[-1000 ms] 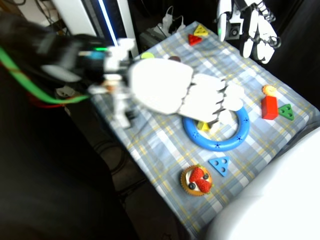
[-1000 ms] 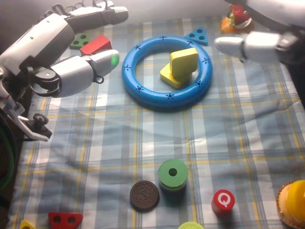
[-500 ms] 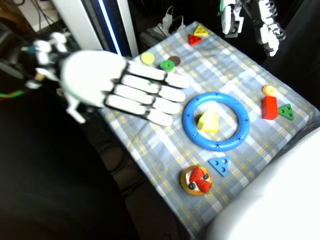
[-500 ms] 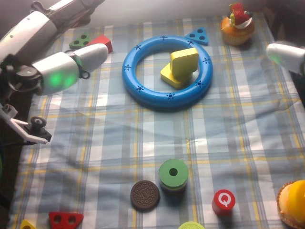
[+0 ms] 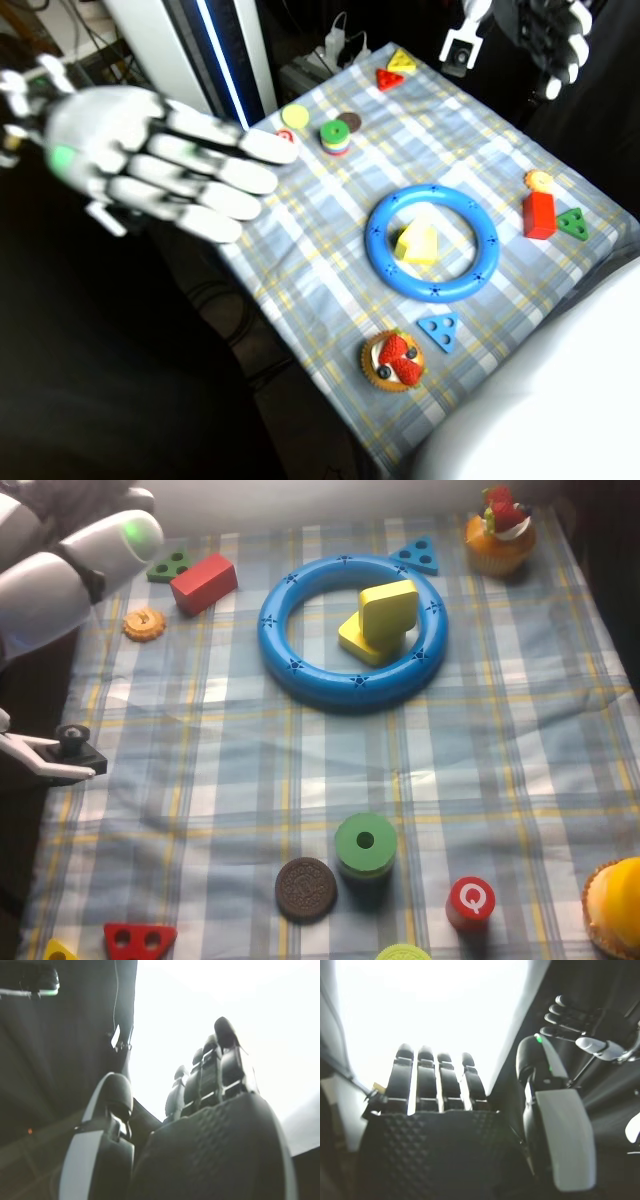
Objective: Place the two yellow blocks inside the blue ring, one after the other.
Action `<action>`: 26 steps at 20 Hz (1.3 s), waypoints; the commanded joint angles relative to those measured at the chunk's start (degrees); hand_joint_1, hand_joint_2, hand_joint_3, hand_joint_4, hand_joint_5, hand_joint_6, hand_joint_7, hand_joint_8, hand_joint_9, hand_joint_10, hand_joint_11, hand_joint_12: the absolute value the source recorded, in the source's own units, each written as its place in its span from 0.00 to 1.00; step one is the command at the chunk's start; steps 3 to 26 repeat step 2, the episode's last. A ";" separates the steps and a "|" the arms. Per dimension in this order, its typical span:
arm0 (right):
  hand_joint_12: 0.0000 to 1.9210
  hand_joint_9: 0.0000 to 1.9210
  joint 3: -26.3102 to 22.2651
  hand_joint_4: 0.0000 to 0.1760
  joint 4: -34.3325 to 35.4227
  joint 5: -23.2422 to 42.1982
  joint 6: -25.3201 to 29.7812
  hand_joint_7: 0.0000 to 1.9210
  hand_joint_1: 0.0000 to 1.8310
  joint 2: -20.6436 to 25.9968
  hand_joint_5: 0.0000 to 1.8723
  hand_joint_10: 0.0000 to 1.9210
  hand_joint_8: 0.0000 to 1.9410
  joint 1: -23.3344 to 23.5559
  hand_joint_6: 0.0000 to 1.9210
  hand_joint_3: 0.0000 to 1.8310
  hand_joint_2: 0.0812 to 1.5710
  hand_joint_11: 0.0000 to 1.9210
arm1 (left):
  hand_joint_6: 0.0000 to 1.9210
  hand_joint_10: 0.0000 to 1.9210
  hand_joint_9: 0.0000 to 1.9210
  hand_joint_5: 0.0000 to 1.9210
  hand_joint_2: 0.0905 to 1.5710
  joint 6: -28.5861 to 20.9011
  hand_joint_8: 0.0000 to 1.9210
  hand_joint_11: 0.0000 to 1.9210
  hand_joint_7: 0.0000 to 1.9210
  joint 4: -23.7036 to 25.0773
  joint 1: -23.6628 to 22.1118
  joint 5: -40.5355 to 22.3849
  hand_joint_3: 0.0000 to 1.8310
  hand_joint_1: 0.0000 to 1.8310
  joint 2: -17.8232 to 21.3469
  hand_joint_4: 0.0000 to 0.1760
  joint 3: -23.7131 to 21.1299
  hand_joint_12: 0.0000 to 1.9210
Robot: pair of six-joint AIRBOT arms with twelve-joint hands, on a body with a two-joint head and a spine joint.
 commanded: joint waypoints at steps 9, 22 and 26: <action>0.12 0.02 -0.38 0.24 0.21 12.01 0.30 0.00 0.25 0.68 0.00 0.00 0.00 -0.25 0.00 0.00 0.81 0.00 | 0.00 0.00 0.00 0.00 0.90 -0.84 0.00 0.00 0.00 1.17 -0.20 -12.41 0.00 0.23 1.17 0.62 -0.63 0.02; 0.12 0.02 -0.38 0.24 0.21 12.01 0.30 0.00 0.25 0.68 0.00 0.00 0.00 -0.25 0.00 0.00 0.81 0.00 | 0.00 0.00 0.00 0.00 0.90 -0.84 0.00 0.00 0.00 1.17 -0.20 -12.41 0.00 0.23 1.17 0.62 -0.63 0.02; 0.12 0.02 -0.38 0.24 0.21 12.01 0.30 0.00 0.25 0.68 0.00 0.00 0.00 -0.25 0.00 0.00 0.81 0.00 | 0.00 0.00 0.00 0.00 0.90 -0.84 0.00 0.00 0.00 1.17 -0.20 -12.41 0.00 0.23 1.17 0.62 -0.63 0.02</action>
